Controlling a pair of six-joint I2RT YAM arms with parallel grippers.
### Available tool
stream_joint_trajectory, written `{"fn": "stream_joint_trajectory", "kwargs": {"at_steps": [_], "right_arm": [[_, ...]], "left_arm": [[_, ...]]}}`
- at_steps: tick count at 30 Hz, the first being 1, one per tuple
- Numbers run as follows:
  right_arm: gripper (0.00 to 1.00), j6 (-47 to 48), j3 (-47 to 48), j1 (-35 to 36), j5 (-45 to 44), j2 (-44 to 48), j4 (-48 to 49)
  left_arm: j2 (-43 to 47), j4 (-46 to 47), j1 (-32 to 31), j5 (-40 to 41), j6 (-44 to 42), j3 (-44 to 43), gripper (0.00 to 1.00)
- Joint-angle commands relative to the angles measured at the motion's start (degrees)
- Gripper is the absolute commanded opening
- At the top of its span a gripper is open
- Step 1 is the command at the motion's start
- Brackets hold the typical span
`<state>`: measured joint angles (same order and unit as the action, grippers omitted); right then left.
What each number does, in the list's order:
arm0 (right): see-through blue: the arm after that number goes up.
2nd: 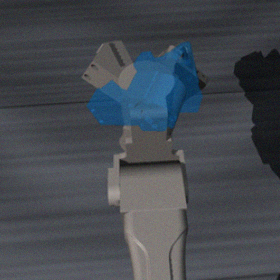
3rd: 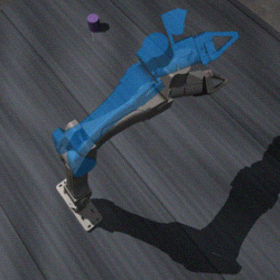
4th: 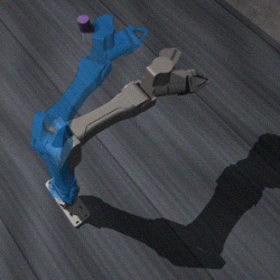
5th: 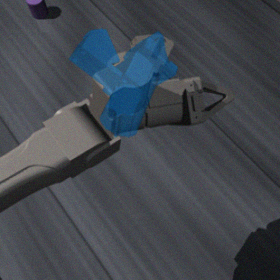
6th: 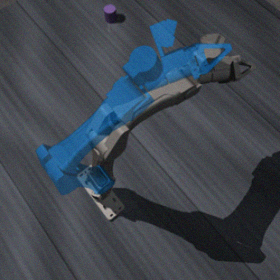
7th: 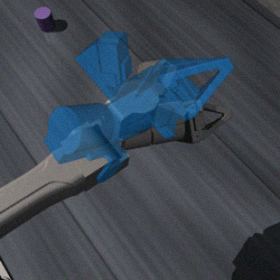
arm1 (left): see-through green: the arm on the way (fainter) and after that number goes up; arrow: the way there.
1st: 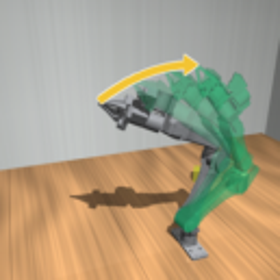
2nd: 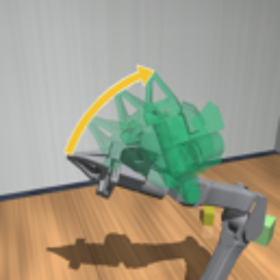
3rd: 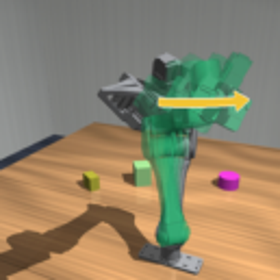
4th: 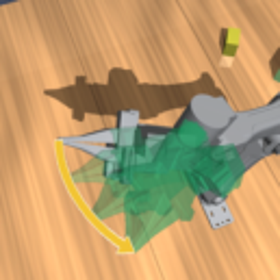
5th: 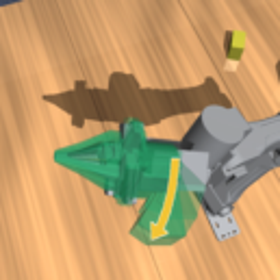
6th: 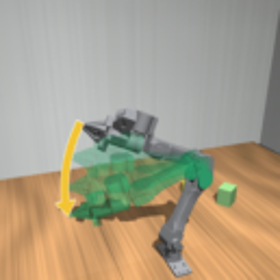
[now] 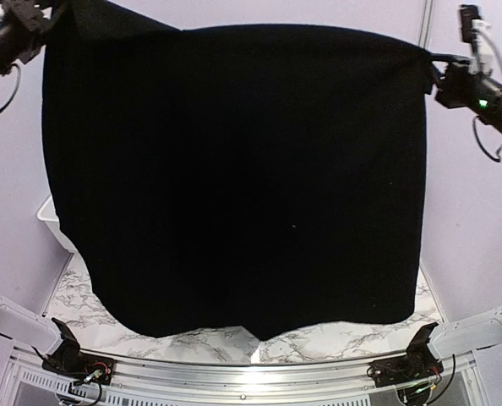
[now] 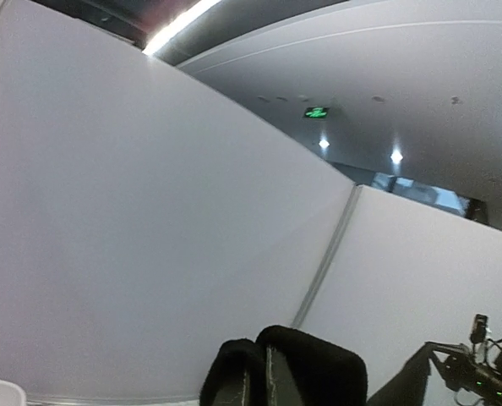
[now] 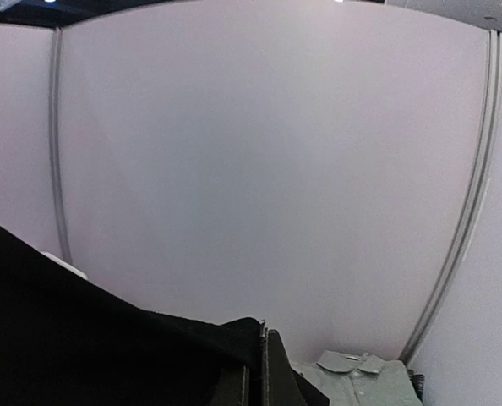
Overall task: Fold and stack the mixed laundry pile
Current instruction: Flatten out the crumpled T-shirt at the center of the board.
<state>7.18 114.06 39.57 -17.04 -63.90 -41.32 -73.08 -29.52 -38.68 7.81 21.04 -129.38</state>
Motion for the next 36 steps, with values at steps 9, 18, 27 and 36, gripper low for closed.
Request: {"fn": "stream_joint_trajectory", "kwargs": {"at_steps": [9,18,27,36], "right_arm": [[0.67,4.09,-11.33,-21.92,-4.4,-29.85,12.67],[0.99,-4.62,-1.53,-23.93,2.0,-42.55,-4.29],[0.91,-8.98,-27.9,-23.18,24.66,-30.26,1.63],[0.84,-11.38,-39.61,-19.87,27.36,-32.87,5.29]], "left_arm": [[-35.92,4.18,14.57,12.16,-6.07,0.99,0.49],[-43.46,-2.78,16.37,16.15,-6.65,-0.98,0.99],[-30.31,-3.4,8.24,11.54,-4.76,28.38,0.99],[-36.17,-3.44,4.76,5.39,0.13,41.4,0.94]]}}
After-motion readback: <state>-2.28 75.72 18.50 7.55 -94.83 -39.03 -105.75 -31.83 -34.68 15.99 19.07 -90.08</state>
